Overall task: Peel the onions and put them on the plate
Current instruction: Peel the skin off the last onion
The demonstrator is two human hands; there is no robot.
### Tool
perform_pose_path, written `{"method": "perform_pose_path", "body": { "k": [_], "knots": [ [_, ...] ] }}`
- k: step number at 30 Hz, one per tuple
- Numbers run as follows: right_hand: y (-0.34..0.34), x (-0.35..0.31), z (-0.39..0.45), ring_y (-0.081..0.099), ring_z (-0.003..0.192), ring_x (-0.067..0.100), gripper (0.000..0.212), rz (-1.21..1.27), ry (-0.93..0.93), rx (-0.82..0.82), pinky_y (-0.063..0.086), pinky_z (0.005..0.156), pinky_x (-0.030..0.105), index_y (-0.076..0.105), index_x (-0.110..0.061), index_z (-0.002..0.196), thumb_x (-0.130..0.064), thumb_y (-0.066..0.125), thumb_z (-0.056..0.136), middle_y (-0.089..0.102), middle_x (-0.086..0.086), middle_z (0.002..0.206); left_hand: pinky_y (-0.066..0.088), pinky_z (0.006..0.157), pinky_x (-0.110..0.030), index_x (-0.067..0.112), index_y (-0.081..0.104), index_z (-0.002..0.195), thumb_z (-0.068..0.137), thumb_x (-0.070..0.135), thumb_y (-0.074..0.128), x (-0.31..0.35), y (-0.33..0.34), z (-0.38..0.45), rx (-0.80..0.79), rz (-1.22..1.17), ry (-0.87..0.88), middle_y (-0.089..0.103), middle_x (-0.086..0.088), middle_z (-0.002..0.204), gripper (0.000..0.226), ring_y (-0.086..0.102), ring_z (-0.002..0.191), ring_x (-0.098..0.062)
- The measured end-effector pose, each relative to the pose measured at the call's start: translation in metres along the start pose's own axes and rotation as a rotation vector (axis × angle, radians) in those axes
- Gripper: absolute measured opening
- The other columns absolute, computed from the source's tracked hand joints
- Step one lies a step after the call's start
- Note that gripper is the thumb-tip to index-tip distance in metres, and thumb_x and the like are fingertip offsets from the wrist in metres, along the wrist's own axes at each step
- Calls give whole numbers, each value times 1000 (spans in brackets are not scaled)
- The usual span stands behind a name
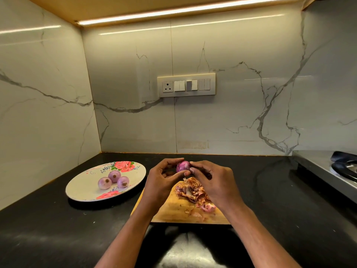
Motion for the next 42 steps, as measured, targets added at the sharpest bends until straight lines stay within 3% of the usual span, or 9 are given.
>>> {"method": "perform_pose_path", "body": {
  "k": [8,16,22,26,29,33,38,42],
  "knots": [
    [3,5,1,66,105,0,34,-13,36,-27,54,85,11,68,-27,125,-32,68,92,72,-11,114,58,88,-24,28,62,121,66,32,81,0,-1,0,7,32,8,69,8,115,58,68,105,-7],
    [1,1,-1,60,86,-14,29,-45,-3,-5,50,76,3,71,-20,121,-26,68,93,75,-7,105,60,82,-26,19,67,114,68,31,80,-3,-1,0,3,-39,-32,71,2,112,50,70,102,-8],
    [1,-1,-1,60,78,-17,20,-55,4,-3,48,69,2,74,-19,112,-24,69,93,70,-15,91,57,95,-45,19,69,113,64,46,84,-12,-1,2,-22,-75,-73,73,2,113,58,68,112,-19],
    [-4,5,1,62,75,-12,12,-52,57,54,48,68,2,75,-18,102,-22,73,90,65,-18,84,55,97,-45,22,71,110,65,44,84,-14,4,1,-68,-92,-86,73,4,113,53,65,116,-20],
    [-2,8,1,68,83,-3,16,17,90,40,56,74,12,76,-21,107,-25,71,92,72,-16,91,58,93,-39,16,69,117,74,30,79,-14,5,1,-82,-173,-103,72,-1,115,46,66,115,-22],
    [-1,11,1,72,81,3,16,209,205,30,61,76,27,76,-26,105,-32,69,92,75,-13,91,55,96,-42,13,63,126,82,24,72,-16,4,2,-107,-302,-162,71,-9,119,47,68,113,-25],
    [3,14,-1,71,86,3,13,304,274,17,61,78,28,74,-26,98,-35,74,89,74,-11,90,54,100,-43,18,65,124,79,28,74,-16,6,3,-112,-237,-147,70,-2,121,47,66,116,-20],
    [5,15,-1,70,87,3,9,298,289,28,61,80,29,73,-24,98,-26,74,89,74,-9,90,54,101,-44,18,64,124,78,29,74,-15,7,2,-110,-236,-142,72,-1,118,48,67,115,-18]
  ]
}}
Point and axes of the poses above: each hand's wrist, its own z-axis towards the middle knuckle, its own y-axis out of the palm, x = y × z, the point moved 7 cm from there along z, towards the middle knuckle
